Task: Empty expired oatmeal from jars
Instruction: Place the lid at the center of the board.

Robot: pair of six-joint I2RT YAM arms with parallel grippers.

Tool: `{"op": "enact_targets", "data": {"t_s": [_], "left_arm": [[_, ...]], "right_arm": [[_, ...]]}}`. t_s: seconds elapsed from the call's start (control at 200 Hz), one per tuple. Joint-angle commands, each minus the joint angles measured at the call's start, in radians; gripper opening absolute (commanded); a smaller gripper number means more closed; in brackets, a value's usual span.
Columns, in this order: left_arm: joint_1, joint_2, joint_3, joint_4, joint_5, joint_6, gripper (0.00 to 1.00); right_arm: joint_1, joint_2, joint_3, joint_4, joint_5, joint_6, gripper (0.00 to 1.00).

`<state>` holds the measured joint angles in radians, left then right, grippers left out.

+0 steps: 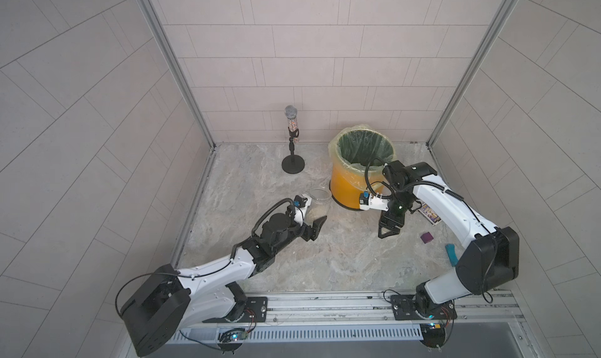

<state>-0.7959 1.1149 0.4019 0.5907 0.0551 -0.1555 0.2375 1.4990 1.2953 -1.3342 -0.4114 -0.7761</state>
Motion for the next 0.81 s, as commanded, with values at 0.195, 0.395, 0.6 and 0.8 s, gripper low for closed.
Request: {"op": "enact_targets", "data": {"t_s": [0.195, 0.395, 0.6, 0.8], "left_arm": [[0.004, -0.045, 0.064, 0.084, -0.005, 0.016, 0.0], [0.003, -0.059, 0.066, 0.063, -0.007, 0.017, 0.0], [0.003, -0.054, 0.071, 0.059, -0.003, 0.012, 0.0], [0.002, -0.047, 0.074, 0.058, -0.001, 0.013, 0.0]], "right_arm": [[-0.135, -0.07, -0.269, 0.356, 0.127, -0.011, 0.43], [-0.195, -0.06, -0.376, 0.438, 0.158, -0.069, 0.43], [-0.241, -0.001, -0.448, 0.497, 0.169, -0.11, 0.45], [-0.262, 0.036, -0.443, 0.515, 0.146, -0.091, 0.52]]}}
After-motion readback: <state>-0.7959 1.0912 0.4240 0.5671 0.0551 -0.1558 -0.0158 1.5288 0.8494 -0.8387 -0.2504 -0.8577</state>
